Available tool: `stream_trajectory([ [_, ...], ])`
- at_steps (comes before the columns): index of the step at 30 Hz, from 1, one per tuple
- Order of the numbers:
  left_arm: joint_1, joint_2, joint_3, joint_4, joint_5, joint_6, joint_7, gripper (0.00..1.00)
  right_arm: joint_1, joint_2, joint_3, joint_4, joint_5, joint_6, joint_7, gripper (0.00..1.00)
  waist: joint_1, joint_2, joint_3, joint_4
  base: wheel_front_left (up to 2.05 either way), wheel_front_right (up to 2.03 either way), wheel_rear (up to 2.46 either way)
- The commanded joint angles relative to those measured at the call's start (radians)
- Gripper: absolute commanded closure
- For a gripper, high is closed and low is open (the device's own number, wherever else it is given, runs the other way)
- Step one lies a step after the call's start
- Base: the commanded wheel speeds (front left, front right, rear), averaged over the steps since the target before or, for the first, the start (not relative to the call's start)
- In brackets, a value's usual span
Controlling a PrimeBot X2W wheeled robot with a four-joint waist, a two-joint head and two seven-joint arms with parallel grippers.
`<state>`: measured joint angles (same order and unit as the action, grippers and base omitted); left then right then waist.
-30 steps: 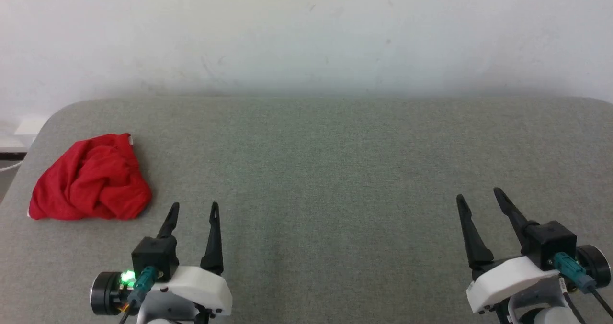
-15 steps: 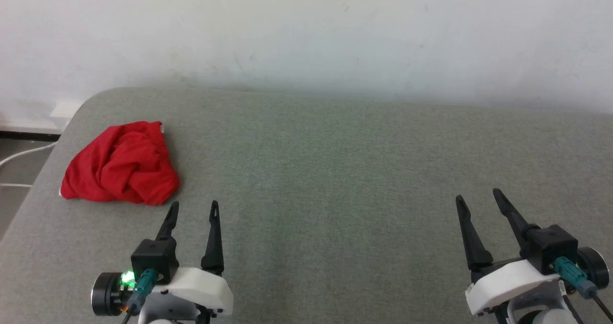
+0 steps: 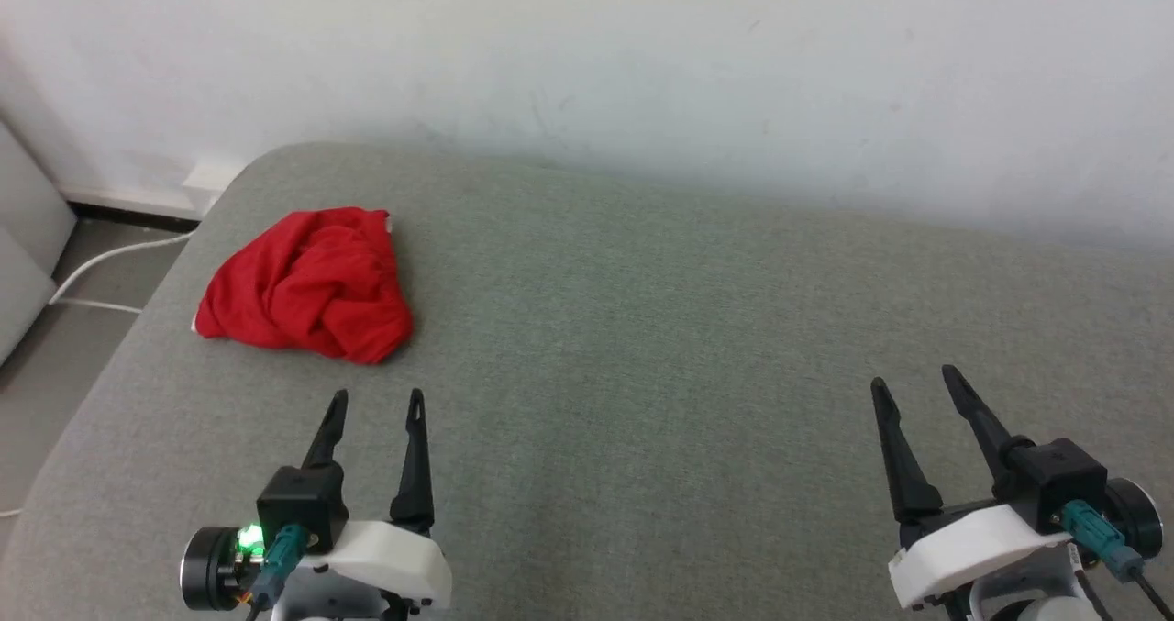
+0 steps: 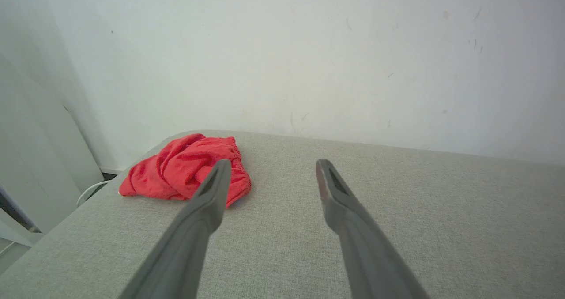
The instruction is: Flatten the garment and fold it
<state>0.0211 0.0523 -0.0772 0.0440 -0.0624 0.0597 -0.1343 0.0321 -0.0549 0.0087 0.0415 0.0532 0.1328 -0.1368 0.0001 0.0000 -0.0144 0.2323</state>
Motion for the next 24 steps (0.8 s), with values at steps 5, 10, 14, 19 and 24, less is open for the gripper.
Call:
stream_trajectory([
  [5, 0.01, -0.001, -0.007, 0.005, -0.009, 0.006, -0.02, 0.0, 0.014, 0.003, 0.005, 0.006, 0.011, -0.001, -0.018, 0.0, -0.0001, 0.0, -0.005, 0.053, 0.0, 0.0, 0.0],
  [10, 0.014, -0.001, -0.013, 0.006, -0.01, 0.007, -0.031, 0.0, 0.017, 0.003, 0.007, 0.011, 0.016, -0.001, -0.028, 0.0, -0.0001, 0.0, -0.008, 0.093, 0.0, 0.0, 0.0],
  [14, 0.016, -0.001, -0.018, 0.009, -0.012, 0.01, -0.039, 0.0, 0.019, 0.003, 0.01, 0.015, 0.018, -0.001, -0.037, 0.0, -0.0001, 0.0, -0.009, 0.123, 0.0, 0.0, 0.0],
  [19, 0.017, -0.001, -0.026, 0.011, -0.015, 0.012, -0.05, 0.0, 0.022, 0.003, 0.012, 0.019, 0.022, -0.001, -0.047, 0.0, -0.0001, 0.0, -0.009, 0.161, 0.0, 0.0, 0.0],
  [24, 0.02, -0.001, -0.034, 0.011, -0.019, 0.016, -0.06, 0.0, 0.023, 0.003, 0.016, 0.025, 0.027, -0.002, -0.058, 0.0, -0.0001, 0.0, -0.011, 0.193, 0.0, 0.0, 0.0],
])
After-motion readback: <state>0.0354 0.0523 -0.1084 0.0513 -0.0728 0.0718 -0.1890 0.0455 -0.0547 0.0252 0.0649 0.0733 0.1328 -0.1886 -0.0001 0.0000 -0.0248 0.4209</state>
